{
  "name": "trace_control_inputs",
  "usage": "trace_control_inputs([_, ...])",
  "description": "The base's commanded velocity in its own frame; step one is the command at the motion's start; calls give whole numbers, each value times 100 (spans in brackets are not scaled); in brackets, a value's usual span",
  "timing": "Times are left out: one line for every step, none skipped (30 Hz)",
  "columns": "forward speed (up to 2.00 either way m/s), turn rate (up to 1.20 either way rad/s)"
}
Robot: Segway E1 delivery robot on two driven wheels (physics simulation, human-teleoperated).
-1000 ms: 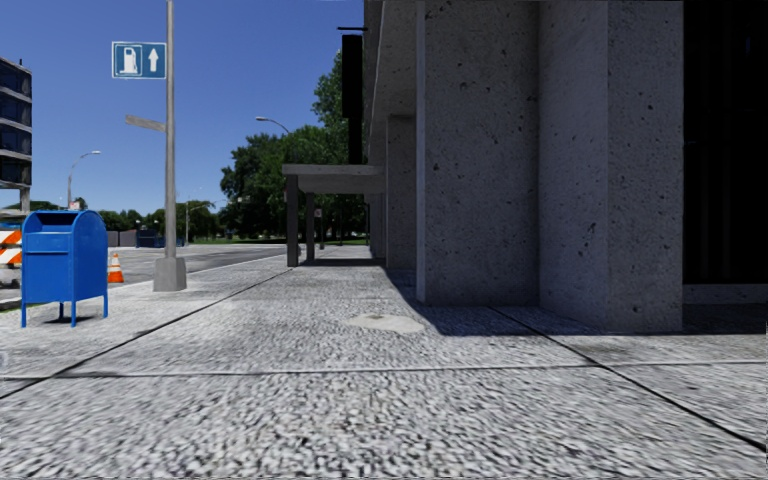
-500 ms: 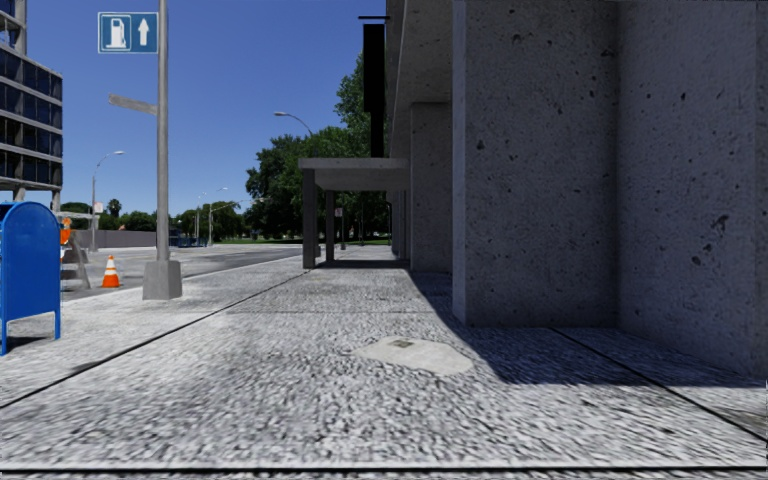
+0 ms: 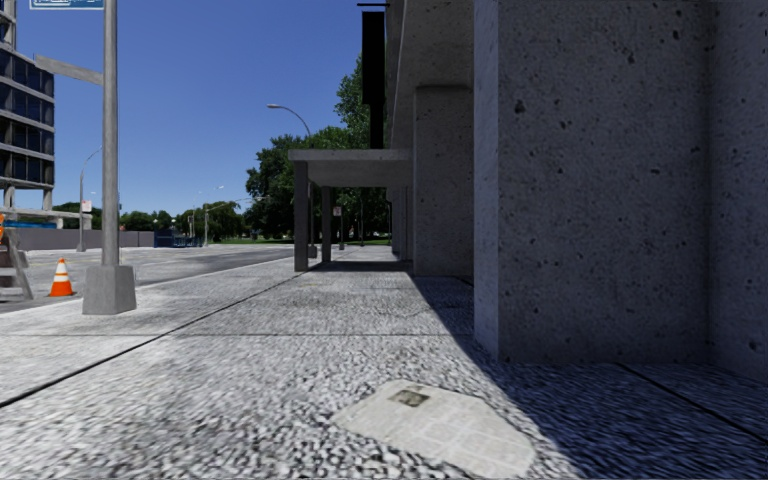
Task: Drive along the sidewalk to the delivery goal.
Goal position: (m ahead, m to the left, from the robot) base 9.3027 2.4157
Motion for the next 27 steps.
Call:
trace_control_inputs([200,0])
trace_control_inputs([200,0])
trace_control_inputs([200,0])
trace_control_inputs([200,0])
trace_control_inputs([200,0])
trace_control_inputs([200,0])
trace_control_inputs([200,0])
trace_control_inputs([200,0])
trace_control_inputs([200,0])
trace_control_inputs([200,0])
trace_control_inputs([200,0])
trace_control_inputs([200,0])
trace_control_inputs([200,0])
trace_control_inputs([200,0])
trace_control_inputs([200,0])
trace_control_inputs([200,4])
trace_control_inputs([200,4])
trace_control_inputs([200,19])
trace_control_inputs([200,39])
trace_control_inputs([200,57])
trace_control_inputs([200,70])
trace_control_inputs([200,74])
trace_control_inputs([200,74])
trace_control_inputs([200,75])
trace_control_inputs([200,75])
trace_control_inputs([200,75])
trace_control_inputs([200,75])
